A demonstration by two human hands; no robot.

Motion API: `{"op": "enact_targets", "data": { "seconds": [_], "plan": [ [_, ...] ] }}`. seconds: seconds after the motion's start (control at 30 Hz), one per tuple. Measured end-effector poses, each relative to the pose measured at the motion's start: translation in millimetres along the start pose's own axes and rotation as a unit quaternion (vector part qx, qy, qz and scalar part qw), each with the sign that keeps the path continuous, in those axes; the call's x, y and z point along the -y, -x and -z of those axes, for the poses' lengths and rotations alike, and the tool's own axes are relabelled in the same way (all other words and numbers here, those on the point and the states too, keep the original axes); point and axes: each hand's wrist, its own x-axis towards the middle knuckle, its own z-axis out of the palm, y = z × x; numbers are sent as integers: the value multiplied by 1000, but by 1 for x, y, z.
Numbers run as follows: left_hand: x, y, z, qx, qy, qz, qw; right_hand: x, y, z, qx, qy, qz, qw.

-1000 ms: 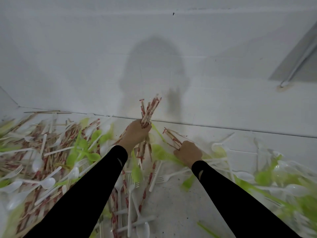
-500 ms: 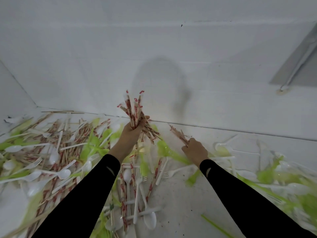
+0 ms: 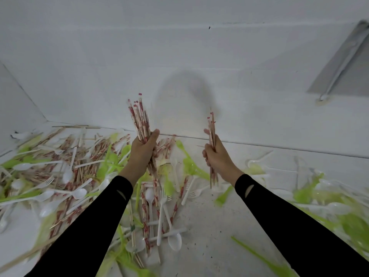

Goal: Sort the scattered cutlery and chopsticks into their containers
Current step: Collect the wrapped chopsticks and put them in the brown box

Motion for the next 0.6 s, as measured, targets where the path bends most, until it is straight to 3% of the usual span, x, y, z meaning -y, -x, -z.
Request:
{"op": "enact_targets", "data": {
  "seconds": [0.07,0.17,0.33,0.5,0.6],
  "plan": [
    [7,6,6,-15,-22,0,1000,-1,6,-15,-5,-17,-32,999],
    [15,16,17,-31,-40,-5,999,-11,14,-38,-12,47,-102,994],
    [27,42,36,-108,-58,-52,991,-30,35,-62,144,177,-242,943],
    [61,84,44,-82,-60,-47,994,-40,54,-84,180,397,-153,887],
    [77,97,46,-38,-73,-29,996,-39,57,-87,178,419,-147,878]
  ]
}}
